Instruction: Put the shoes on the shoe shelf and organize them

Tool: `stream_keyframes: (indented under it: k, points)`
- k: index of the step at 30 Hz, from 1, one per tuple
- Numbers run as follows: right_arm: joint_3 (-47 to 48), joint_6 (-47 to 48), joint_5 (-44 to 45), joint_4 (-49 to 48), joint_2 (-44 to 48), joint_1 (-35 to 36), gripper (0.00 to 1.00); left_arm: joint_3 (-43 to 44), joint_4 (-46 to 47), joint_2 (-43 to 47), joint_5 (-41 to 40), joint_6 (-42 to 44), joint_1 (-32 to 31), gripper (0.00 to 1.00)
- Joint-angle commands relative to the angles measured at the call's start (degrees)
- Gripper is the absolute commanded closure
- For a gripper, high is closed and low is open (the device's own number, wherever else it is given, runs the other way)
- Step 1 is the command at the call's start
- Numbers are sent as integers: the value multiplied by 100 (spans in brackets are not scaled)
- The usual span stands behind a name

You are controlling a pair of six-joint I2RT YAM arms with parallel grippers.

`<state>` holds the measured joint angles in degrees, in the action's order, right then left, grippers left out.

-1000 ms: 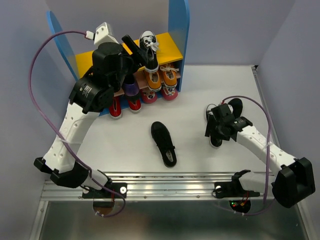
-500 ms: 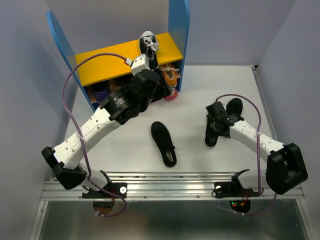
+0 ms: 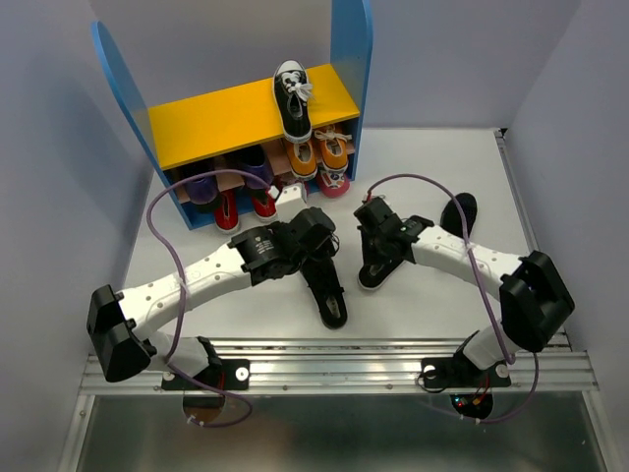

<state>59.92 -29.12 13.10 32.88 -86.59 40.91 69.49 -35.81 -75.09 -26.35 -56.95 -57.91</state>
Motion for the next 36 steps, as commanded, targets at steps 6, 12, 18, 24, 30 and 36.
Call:
stream_keyframes:
  k: [6,12,18,24,30,36]
  points:
    - [468,-269,665,-28,97,225,32,-296,390,337,-11,-107,-63,32]
    - [153,-506,1834,385,1327,225,25,-200,742,-154,182,394,-89,31]
    - [-349,-751,2310,745,2346,-776,11,353,1050,-1305,788,1272,-142,30]
    - [-508,-867,2645,1027,3341,-1120,0,1303,778,-2526,1316,2134,-229,32]
    - [-455,-1033,2732,1440,3403,-1120,0,1636,752,-2931,1106,2214,-230,43]
    - [-420,-1034,2733,1493,3403,-1120,0,1962,637,-3327,1272,2495,-238,48]
